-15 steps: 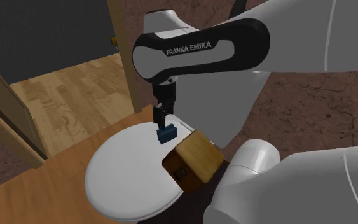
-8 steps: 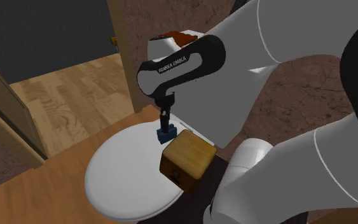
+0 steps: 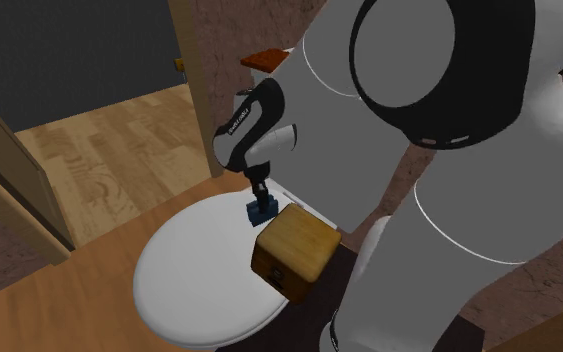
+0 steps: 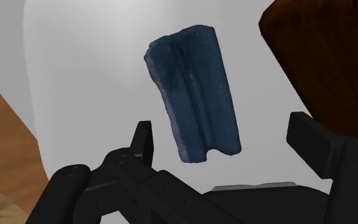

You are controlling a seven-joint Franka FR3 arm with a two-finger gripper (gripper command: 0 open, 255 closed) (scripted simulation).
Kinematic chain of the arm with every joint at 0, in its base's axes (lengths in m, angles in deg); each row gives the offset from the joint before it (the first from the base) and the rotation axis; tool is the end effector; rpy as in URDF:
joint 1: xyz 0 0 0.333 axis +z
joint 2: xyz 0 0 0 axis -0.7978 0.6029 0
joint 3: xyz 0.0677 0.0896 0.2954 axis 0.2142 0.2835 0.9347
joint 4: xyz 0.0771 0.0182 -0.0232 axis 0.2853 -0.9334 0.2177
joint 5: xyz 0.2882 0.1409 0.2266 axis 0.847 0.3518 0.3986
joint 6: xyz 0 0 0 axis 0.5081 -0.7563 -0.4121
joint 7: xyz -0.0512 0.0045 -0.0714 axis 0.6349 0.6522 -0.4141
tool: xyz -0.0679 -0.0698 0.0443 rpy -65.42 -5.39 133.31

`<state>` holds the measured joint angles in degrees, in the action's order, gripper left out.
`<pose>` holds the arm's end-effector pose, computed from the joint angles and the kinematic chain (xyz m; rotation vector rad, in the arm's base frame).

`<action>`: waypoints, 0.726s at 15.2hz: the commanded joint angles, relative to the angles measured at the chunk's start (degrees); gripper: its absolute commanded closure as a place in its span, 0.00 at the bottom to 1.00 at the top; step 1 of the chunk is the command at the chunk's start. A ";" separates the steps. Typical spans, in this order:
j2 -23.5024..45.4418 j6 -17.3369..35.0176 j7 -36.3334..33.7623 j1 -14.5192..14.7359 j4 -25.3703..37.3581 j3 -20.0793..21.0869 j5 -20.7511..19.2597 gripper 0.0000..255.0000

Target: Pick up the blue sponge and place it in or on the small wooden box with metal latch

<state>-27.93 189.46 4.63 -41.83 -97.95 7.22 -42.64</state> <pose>0.4098 -0.1413 0.2961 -2.6991 -1.4399 0.0403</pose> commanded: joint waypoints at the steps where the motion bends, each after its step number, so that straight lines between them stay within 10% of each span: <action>1: 3.85 2.79 4.12 0.92 0.74 -0.52 2.62 0.00; 11: 9.15 8.43 7.65 1.30 -0.46 -0.18 7.50 0.00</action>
<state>-18.83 197.80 12.26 -40.53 -98.38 7.03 -35.20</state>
